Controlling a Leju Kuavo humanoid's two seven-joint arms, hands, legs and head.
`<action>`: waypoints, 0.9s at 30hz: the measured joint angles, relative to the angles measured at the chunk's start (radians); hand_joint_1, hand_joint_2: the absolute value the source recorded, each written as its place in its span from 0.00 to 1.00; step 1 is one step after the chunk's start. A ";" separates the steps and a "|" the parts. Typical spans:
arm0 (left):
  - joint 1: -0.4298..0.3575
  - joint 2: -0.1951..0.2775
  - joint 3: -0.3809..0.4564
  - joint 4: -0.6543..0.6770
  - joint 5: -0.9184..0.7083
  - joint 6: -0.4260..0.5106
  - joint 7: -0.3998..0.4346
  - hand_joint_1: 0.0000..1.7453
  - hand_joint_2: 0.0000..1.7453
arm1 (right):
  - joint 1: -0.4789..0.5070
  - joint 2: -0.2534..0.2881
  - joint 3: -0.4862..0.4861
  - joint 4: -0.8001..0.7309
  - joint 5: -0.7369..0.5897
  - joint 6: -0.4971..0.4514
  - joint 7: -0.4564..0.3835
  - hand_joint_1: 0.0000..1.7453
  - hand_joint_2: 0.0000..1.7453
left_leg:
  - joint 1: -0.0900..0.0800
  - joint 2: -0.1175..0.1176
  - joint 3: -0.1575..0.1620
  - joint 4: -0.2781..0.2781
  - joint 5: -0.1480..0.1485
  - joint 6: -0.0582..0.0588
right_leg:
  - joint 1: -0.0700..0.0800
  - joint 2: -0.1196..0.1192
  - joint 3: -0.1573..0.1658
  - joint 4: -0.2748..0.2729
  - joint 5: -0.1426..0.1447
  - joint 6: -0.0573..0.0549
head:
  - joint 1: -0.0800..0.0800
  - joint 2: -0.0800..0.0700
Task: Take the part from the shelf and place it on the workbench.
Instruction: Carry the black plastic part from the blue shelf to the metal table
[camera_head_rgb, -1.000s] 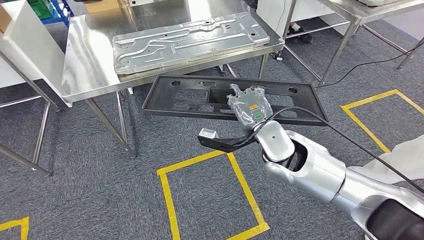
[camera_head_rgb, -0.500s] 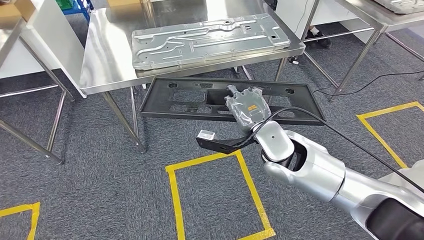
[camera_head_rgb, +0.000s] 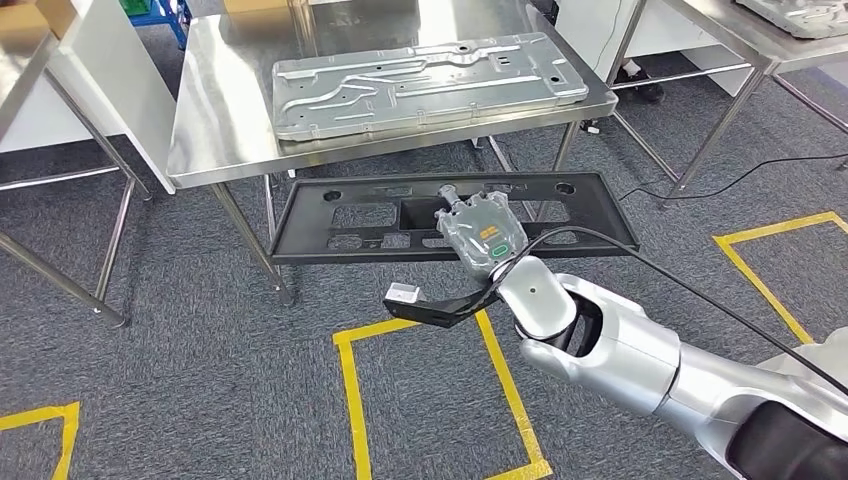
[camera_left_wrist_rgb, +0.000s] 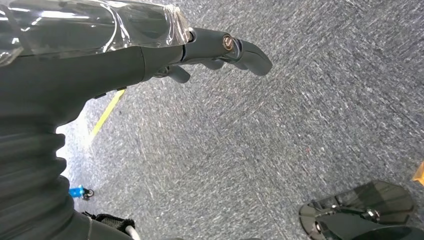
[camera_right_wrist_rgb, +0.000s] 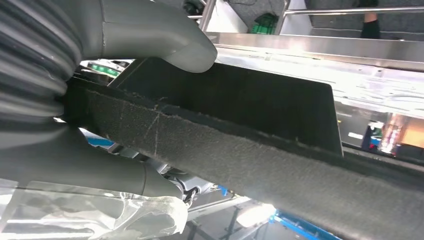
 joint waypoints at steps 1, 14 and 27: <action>0.000 0.000 0.001 0.000 0.000 0.000 -0.001 0.00 1.00 | 0.001 0.001 0.001 0.000 0.002 0.001 -0.001 1.00 1.00 | 0.006 0.000 0.008 -0.011 0.004 0.003 | 0.002 0.002 -0.007 0.018 -0.012 0.002 | 0.001 0.000; 0.004 0.008 0.004 0.003 -0.006 0.000 -0.002 0.00 1.00 | 0.040 0.002 0.006 -0.004 0.010 0.009 0.000 1.00 1.00 | 0.050 -0.017 0.036 -0.003 -0.032 -0.073 | -0.026 0.026 -0.038 0.032 0.010 0.004 | 0.002 0.000; 0.008 0.012 0.004 0.005 -0.006 0.000 -0.002 0.00 1.00 | 0.044 0.001 0.005 -0.016 0.014 0.020 0.001 1.00 1.00 | -0.014 0.005 -0.052 0.036 0.039 0.031 | 0.015 0.021 0.058 0.018 -0.066 -0.042 | 0.003 0.000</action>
